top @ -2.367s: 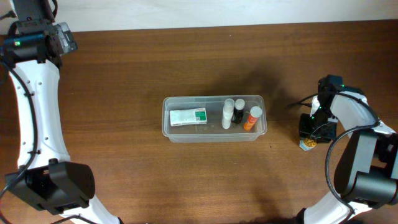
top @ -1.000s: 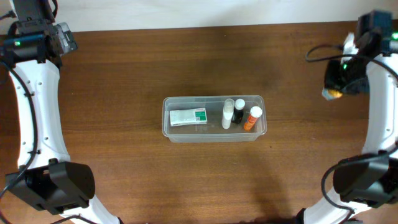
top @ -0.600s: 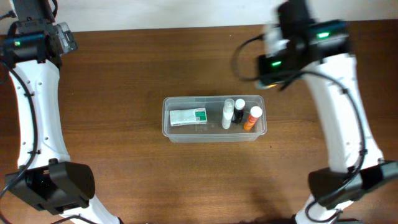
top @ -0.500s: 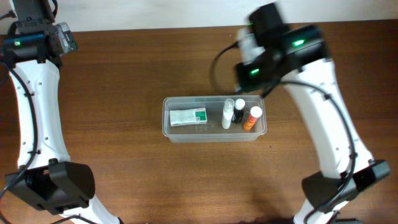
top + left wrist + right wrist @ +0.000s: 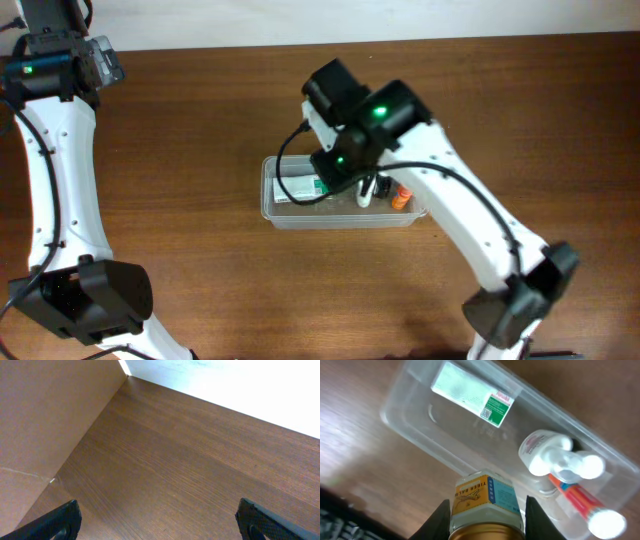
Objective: Pack container
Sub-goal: 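Carry the jar with right gripper over the container's middle, then lower the jar into the container and open right gripper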
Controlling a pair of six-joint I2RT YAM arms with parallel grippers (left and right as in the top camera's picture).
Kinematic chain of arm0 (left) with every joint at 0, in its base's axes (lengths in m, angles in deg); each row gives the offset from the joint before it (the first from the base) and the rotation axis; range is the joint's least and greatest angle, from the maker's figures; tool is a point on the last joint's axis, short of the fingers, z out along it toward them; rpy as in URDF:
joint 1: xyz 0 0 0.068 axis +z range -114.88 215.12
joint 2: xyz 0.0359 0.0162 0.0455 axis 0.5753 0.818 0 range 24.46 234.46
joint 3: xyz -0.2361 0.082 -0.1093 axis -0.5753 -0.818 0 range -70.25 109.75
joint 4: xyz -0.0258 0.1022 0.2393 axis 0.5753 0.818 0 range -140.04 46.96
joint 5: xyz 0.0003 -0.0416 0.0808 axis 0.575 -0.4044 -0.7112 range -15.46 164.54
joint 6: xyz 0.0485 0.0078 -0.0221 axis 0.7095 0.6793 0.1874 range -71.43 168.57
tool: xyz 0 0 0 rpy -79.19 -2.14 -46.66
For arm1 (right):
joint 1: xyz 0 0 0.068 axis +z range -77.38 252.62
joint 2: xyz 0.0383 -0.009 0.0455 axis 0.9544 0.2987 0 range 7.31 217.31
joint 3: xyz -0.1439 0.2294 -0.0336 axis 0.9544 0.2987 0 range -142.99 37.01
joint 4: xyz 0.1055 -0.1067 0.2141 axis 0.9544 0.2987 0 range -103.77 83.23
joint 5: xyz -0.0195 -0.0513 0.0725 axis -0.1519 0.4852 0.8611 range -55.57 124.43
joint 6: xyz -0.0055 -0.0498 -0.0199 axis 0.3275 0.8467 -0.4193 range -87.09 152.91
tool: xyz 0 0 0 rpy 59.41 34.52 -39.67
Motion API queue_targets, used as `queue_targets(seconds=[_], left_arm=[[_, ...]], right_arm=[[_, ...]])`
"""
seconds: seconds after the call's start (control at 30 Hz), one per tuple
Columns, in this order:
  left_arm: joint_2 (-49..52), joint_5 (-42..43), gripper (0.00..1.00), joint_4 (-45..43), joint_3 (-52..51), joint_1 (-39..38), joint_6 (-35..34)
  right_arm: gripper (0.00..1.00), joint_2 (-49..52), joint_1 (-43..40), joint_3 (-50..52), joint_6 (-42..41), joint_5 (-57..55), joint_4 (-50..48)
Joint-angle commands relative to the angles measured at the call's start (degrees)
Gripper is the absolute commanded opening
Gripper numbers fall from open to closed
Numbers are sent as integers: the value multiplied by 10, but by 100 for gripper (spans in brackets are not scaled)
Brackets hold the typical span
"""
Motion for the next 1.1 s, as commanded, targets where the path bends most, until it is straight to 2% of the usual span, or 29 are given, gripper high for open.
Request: queue_targets(seconds=[0.0,0.47,1.07], left_arm=[[2,-6,100,-1,-1,1,-7],[2,-6,99,-1,-1,1,-7],[2,-7,99,-1,-1,1,-7]], right_arm=[[21,35,6,26,-4,-7,-12],[21,133,5,34,-2,-9,-50],[22,139,3,141,13,-10,-117]])
